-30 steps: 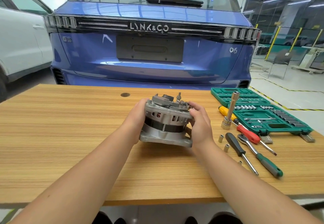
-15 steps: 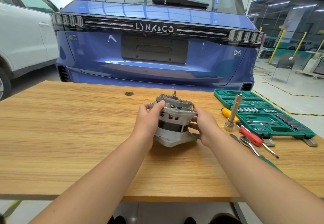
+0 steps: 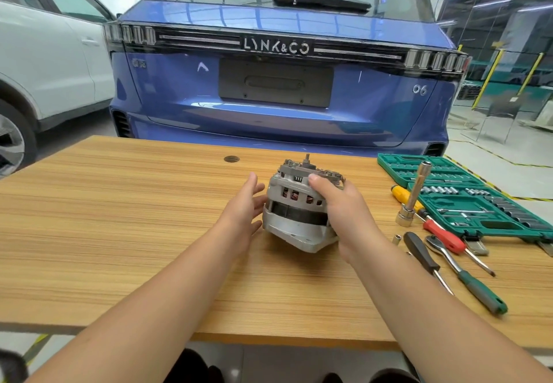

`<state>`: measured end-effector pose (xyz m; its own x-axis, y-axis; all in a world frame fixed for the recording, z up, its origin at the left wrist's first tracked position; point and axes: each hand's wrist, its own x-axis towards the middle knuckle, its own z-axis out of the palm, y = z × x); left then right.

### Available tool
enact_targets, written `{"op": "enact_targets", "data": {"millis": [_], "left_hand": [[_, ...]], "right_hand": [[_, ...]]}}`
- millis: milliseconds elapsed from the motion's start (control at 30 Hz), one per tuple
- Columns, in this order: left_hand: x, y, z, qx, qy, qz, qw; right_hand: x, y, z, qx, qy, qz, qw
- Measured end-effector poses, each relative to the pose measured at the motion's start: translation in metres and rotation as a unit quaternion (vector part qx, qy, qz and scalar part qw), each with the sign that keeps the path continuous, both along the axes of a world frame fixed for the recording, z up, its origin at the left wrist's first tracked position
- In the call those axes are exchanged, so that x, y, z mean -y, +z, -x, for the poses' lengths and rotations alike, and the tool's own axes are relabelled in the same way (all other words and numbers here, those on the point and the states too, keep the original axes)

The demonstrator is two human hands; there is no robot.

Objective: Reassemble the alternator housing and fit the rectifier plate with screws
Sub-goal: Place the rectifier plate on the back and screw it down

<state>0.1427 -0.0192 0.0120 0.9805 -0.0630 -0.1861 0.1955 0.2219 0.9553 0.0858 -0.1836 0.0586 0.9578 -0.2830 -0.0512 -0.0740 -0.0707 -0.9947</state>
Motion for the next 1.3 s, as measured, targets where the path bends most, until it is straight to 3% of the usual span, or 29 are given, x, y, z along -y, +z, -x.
{"op": "enact_targets", "data": {"millis": [367,567,767,1033,1300], "left_hand": [[-0.004,-0.010,0.000,-0.006,0.020,0.023,1.000],[-0.006,-0.021,0.003,0.031,-0.018,0.087,0.996],[-0.016,-0.030,0.003,0.042,-0.019,0.121,0.992],[-0.017,-0.028,0.011,0.068,-0.032,0.120,0.990],[-0.019,-0.028,0.014,0.123,-0.042,0.093,0.987]], "right_hand": [[0.037,0.011,-0.033,-0.025,0.099,0.023,0.994],[0.024,0.021,-0.043,-0.020,0.045,0.144,0.988],[0.019,0.011,-0.044,-0.006,0.009,0.108,0.994],[0.024,0.003,-0.047,0.091,-0.127,0.129,0.979],[0.005,-0.022,-0.030,0.090,-0.047,0.149,0.984]]}}
